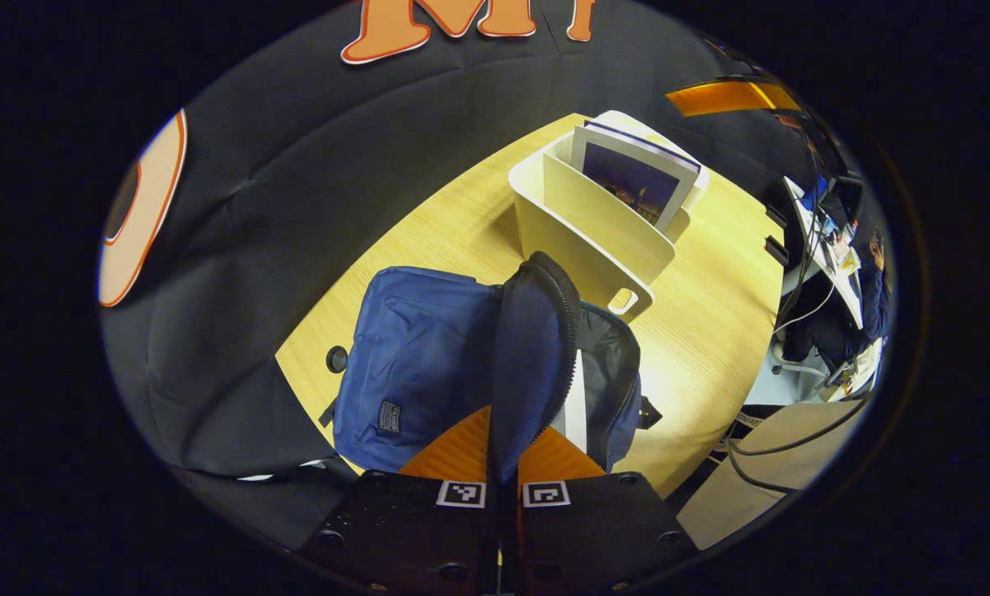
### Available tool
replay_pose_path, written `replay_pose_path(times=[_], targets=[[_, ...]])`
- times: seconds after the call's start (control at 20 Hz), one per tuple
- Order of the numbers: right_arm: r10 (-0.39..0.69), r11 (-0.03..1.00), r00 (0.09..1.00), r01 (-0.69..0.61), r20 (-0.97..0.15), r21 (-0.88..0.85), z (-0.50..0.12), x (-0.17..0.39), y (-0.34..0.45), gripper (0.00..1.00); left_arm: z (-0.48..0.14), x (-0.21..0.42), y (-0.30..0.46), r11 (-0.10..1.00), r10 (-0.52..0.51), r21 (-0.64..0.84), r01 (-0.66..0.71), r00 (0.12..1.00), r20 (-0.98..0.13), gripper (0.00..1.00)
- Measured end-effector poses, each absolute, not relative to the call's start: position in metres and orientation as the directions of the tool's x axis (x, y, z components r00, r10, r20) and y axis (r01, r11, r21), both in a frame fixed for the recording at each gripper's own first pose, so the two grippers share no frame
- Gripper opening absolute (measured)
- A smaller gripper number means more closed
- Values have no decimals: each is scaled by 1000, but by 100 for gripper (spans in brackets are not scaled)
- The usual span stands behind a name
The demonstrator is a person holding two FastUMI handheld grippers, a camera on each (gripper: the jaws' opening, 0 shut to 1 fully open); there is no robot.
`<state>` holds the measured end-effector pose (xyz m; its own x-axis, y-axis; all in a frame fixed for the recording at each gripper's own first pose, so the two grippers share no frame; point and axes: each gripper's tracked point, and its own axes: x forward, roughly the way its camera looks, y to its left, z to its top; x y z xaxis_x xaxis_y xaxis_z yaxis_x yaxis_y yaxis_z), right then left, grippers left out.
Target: Open the schoolbag, grab two books from the bookshelf and put them into the schoolbag.
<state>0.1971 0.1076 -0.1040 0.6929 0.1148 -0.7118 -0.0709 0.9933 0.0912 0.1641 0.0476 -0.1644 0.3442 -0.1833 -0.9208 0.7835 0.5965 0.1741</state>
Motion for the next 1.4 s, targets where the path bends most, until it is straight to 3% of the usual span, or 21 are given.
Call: replay_pose_path(times=[0.3,0.35,0.4,0.45,0.6,0.9,0.95,1.0,1.1,1.15,1.4], targets=[[41,999,550,-32,-834,29,-160,226,78,98,-167,166,49,603,-183,166,780,337,-924,2],[34,999,536,-36,-844,18,-166,231,76,98,-168,166,49,602,-181,166,781,336,-924,10],[36,999,522,-39,-852,19,-171,233,77,98,-169,166,49,601,-180,163,782,332,-926,10],[54,998,511,-46,-858,35,-175,236,82,98,-169,166,48,600,-181,160,784,328,-927,2],[86,995,466,-84,-881,53,-187,235,94,98,-174,167,46,604,-183,148,783,317,-931,2],[32,992,385,-124,-922,-18,-214,231,81,98,-176,167,49,610,-187,141,779,315,-931,2],[28,990,378,-136,-925,-26,-214,232,82,84,-176,168,50,611,-186,142,779,315,-931,2],[30,990,374,-140,-927,-25,-218,230,83,80,-176,168,49,611,-184,141,779,313,-932,2],[18,990,351,-135,-936,-31,-216,224,84,39,-178,168,49,610,-184,138,781,309,-933,2],[18,990,356,-137,-934,-33,-218,228,82,31,-178,168,48,609,-186,138,781,309,-933,2],[18,991,359,-132,-933,-32,-217,227,82,25,-179,168,50,613,-187,133,778,307,-933,2]])
